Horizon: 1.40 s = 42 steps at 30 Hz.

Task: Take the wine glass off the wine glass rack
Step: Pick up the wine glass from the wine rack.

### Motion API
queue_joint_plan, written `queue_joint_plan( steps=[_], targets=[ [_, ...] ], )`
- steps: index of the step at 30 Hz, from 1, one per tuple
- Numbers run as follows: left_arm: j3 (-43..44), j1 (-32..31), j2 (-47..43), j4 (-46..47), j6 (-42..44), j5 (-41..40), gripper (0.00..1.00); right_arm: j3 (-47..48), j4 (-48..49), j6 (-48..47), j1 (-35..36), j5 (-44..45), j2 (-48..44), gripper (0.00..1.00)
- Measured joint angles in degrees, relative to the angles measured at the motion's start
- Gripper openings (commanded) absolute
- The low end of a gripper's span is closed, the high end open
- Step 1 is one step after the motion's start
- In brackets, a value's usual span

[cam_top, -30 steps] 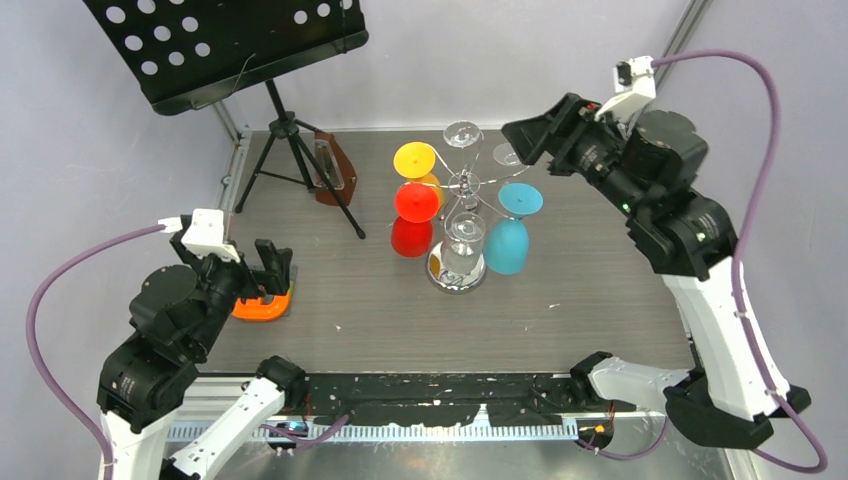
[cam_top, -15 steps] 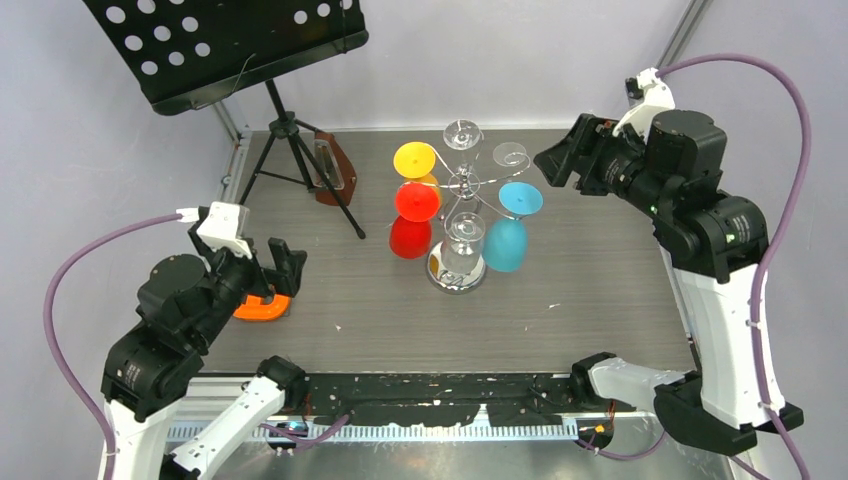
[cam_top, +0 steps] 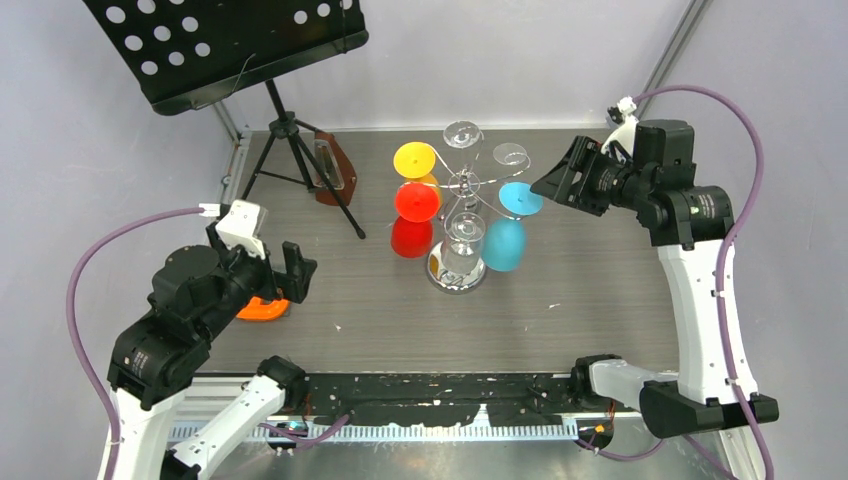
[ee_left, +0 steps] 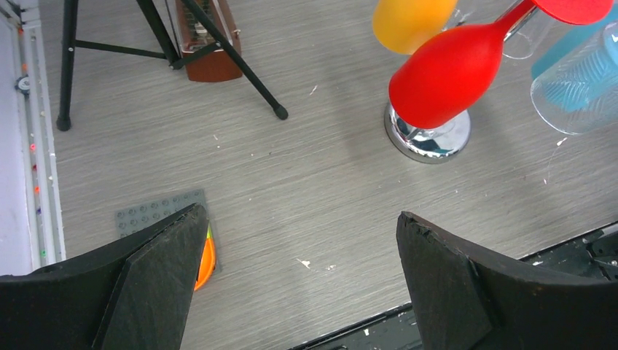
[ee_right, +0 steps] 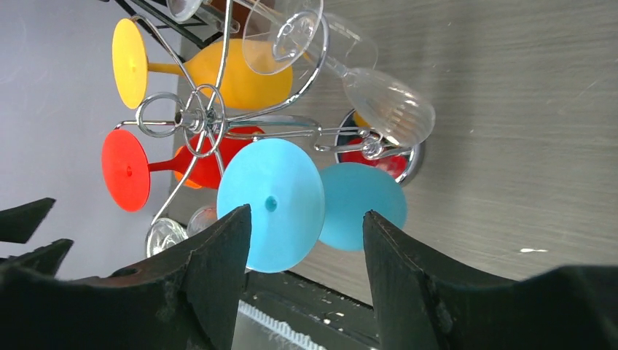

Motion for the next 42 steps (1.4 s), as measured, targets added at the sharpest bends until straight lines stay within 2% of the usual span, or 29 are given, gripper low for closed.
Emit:
queue_joint_plan(
  steps=[13, 24, 33, 42],
  targets=[
    [0.00, 0.00, 0.00, -0.44, 0.26, 1.92, 1.00, -11.67, 9.73, 10.38, -5.90, -12.87, -2.10, 0.58],
    [-0.09, 0.00, 0.00, -0.44, 0.44, 2.34, 1.00, -16.72, 16.55, 17.00, -7.72, -17.84, -4.11, 0.47],
    [-0.46, 0.00, -0.07, -0.83, 0.50, 2.34, 1.00, -19.91, 18.78, 19.04, -7.72, -19.89, -5.81, 0.31],
    [-0.46, 0.00, -0.24, -0.90, 0.48, 2.62, 1.00, -21.27, 20.02, 20.24, -7.72, -20.57, -6.84, 0.10]
  ],
)
